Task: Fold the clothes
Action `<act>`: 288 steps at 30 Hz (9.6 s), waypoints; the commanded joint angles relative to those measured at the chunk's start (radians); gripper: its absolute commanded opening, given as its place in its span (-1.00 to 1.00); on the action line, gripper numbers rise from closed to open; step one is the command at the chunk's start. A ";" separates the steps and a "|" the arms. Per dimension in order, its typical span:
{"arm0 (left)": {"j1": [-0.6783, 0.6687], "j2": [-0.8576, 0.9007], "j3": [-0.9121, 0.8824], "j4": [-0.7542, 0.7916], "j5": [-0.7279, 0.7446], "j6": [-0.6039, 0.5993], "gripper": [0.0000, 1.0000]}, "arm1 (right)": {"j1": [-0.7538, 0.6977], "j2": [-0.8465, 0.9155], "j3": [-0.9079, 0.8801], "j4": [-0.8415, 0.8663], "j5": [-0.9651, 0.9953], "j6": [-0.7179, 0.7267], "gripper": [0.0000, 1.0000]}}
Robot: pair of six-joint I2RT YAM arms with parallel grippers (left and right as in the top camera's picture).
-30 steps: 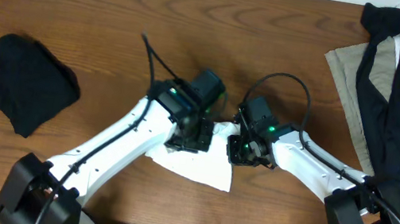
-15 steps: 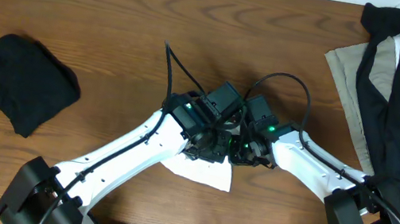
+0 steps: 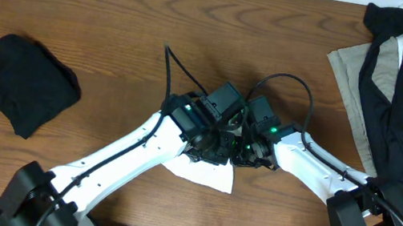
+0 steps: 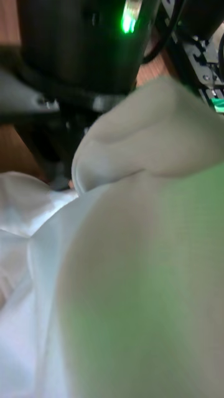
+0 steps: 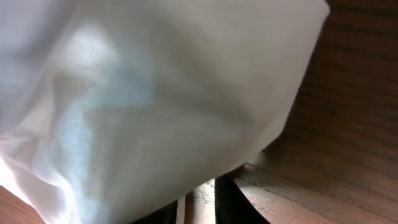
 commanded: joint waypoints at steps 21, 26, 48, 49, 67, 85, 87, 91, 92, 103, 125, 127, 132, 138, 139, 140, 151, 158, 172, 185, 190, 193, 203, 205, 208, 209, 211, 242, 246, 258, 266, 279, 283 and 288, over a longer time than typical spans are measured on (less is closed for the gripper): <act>-0.003 -0.186 0.028 0.050 0.016 0.035 -0.22 | 0.020 0.055 -0.021 -0.006 0.014 0.016 -0.60; 0.027 -0.196 0.028 0.028 -0.042 0.079 -0.22 | 0.020 0.055 -0.021 -0.006 0.015 0.015 -0.60; 0.447 -0.064 0.009 -0.018 -0.181 0.143 -0.06 | -0.019 -0.306 0.076 -0.150 0.034 -0.053 -0.37; 0.447 -0.048 0.009 -0.018 -0.181 0.143 -0.06 | -0.016 -0.303 0.075 -0.147 0.014 -0.053 -0.38; 0.447 0.005 0.009 -0.018 -0.182 0.143 -0.05 | 0.001 -0.270 0.075 -0.047 -0.160 -0.054 -0.36; 0.447 0.005 0.007 -0.019 -0.177 0.143 -0.05 | 0.002 -0.259 0.074 -0.020 -0.055 -0.026 -0.11; 0.447 0.005 0.007 -0.019 -0.177 0.143 -0.05 | 0.007 -0.244 0.074 -0.012 -0.055 -0.021 -0.28; 0.447 0.005 0.007 -0.025 -0.174 0.143 -0.05 | 0.018 -0.199 0.074 0.016 -0.055 0.017 -0.96; 0.447 0.005 0.007 -0.027 -0.174 0.143 -0.05 | 0.020 -0.188 0.074 0.021 -0.047 0.018 -0.97; 0.447 0.005 0.007 -0.055 -0.174 0.143 -0.05 | -0.150 -0.206 0.074 -0.150 0.251 -0.015 -0.92; 0.441 0.005 0.007 -0.004 -0.152 0.177 -0.05 | -0.176 -0.279 0.059 -0.246 0.274 -0.045 -0.28; 0.428 0.005 0.007 0.027 -0.129 0.214 -0.05 | -0.176 -0.353 0.059 -0.246 0.230 -0.047 -0.20; 0.378 0.013 0.007 0.102 -0.117 0.325 -0.05 | -0.156 -0.449 0.058 -0.288 0.087 -0.061 -0.09; 0.357 0.081 0.007 0.141 -0.091 0.353 -0.05 | -0.051 -0.407 0.034 -0.280 0.002 -0.011 -0.17; 0.357 0.098 0.007 0.144 -0.072 0.353 -0.05 | -0.029 -0.398 0.027 -0.269 -0.002 0.001 -0.18; 0.357 0.114 0.007 0.146 -0.048 0.353 -0.05 | -0.007 -0.389 0.020 -0.255 -0.006 0.013 -0.19; 0.316 0.225 0.007 0.149 -0.001 0.353 -0.04 | 0.125 -0.302 -0.006 -0.200 0.003 0.090 -0.18; 0.290 0.225 0.004 0.151 -0.002 0.353 -0.03 | 0.125 -0.218 -0.009 -0.174 0.010 0.089 -0.18; 0.289 0.225 -0.008 0.139 -0.002 0.353 -0.03 | 0.124 -0.183 -0.009 -0.219 0.135 0.089 -0.20; 0.289 0.225 -0.008 0.139 -0.003 0.353 -0.03 | 0.125 -0.183 -0.009 -0.222 0.068 0.077 -0.33; 0.289 0.225 -0.008 0.138 -0.002 0.352 -0.27 | 0.125 -0.183 -0.009 -0.222 0.072 0.079 -0.65; 0.289 0.225 -0.008 0.132 -0.002 0.352 -0.30 | 0.124 -0.183 -0.009 -0.224 0.095 0.087 -0.83; 0.308 0.180 0.009 0.129 -0.064 0.353 0.21 | 0.124 -0.183 -0.009 -0.237 0.122 0.097 -0.92; 0.308 0.154 0.011 0.129 -0.053 0.353 0.20 | 0.124 -0.183 -0.009 -0.243 0.142 0.121 -0.96; 0.308 0.129 0.011 0.129 -0.004 0.353 0.09 | 0.124 -0.183 -0.009 -0.257 0.174 0.165 -0.97; 0.308 0.123 0.011 0.129 0.013 0.353 0.06 | 0.124 -0.183 -0.009 -0.256 0.177 0.167 -0.97; 0.308 0.117 0.011 0.129 0.027 0.353 0.03 | 0.124 -0.183 -0.009 -0.254 0.177 0.167 -0.97; 0.229 0.394 -0.003 0.188 0.036 0.352 0.01 | 0.079 -0.213 -0.008 -0.279 0.180 0.176 -0.97; 0.229 0.407 -0.003 0.184 0.036 0.352 0.01 | 0.017 -0.248 -0.008 -0.337 0.232 0.175 -0.97; 0.229 0.406 -0.002 0.177 0.041 0.347 -0.07 | -0.089 -0.253 -0.009 -0.414 0.281 0.118 -0.44; 0.229 0.383 -0.002 0.166 0.040 0.341 -0.06 | -0.087 -0.271 -0.006 -0.431 0.238 0.103 -0.55; 0.232 0.322 -0.001 0.147 0.039 0.341 -0.05 | -0.115 -0.498 0.061 -0.225 -0.167 -0.108 -0.97; 0.232 0.257 -0.001 0.152 0.035 0.341 -0.04 | -0.147 -0.452 0.061 -0.166 -0.269 -0.110 -0.97; 0.232 0.243 -0.002 0.151 0.013 0.341 -0.04 | -0.190 -0.337 0.061 -0.128 -0.420 -0.157 -0.97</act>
